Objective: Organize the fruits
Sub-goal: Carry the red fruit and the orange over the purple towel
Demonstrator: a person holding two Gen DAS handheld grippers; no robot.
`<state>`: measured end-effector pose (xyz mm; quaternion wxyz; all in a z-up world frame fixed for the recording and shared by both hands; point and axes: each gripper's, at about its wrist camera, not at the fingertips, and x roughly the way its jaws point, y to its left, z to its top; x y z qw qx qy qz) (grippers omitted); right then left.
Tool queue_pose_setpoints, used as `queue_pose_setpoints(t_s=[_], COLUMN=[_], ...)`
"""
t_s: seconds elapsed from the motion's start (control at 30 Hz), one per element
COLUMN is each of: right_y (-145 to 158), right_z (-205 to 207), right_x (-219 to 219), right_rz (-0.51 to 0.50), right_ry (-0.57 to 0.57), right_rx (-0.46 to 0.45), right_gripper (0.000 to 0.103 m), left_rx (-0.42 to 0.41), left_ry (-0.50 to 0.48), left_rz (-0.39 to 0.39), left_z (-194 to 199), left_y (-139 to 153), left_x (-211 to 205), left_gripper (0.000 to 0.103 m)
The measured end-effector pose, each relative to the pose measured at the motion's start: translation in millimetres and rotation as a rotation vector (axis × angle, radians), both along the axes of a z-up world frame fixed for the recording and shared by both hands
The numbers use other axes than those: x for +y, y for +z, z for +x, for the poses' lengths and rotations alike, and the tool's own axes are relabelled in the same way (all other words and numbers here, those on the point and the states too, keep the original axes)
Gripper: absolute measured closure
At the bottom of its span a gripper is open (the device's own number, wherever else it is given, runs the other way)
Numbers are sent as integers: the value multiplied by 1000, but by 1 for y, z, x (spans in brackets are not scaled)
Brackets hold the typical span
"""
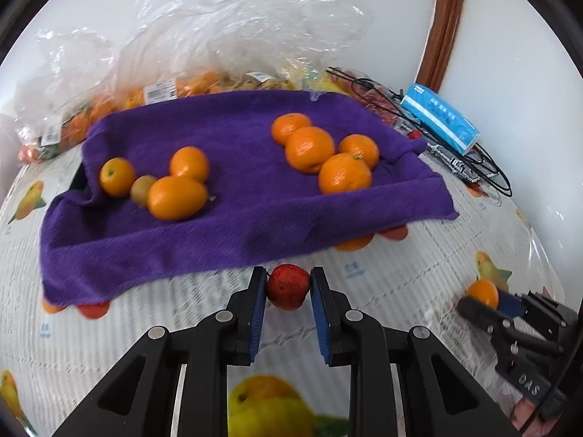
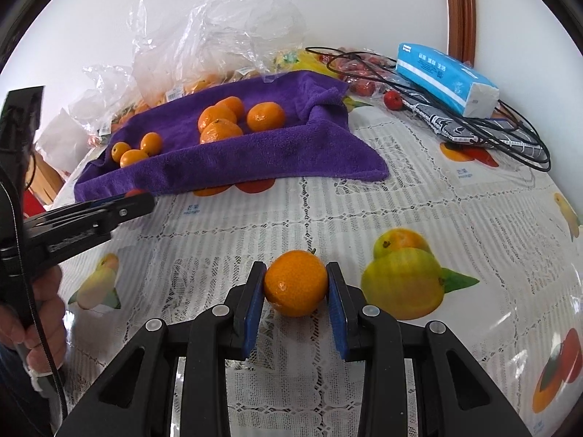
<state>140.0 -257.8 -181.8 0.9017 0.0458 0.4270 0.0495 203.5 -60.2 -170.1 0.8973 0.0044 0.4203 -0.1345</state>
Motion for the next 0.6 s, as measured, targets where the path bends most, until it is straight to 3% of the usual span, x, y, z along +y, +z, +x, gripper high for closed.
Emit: queue_pose_setpoints(t_s=[0.23,0.4,0.6], right_y=[4,17,41], right_z=[1,3,13], right_x=[15,36,52], right_rz=[23,4,4], right_ry=[13,37,60], right_rx=[11,-14,-55], right_gripper=[70,70,70], left_rx=[7,20,-27], left_ry=[55,103,110], left_rz=[6,-40,-38], left_z=[-21,-31,-35], left_y=[-2,1,23], left_x=[37,68,78], left_gripper=[80,80,80])
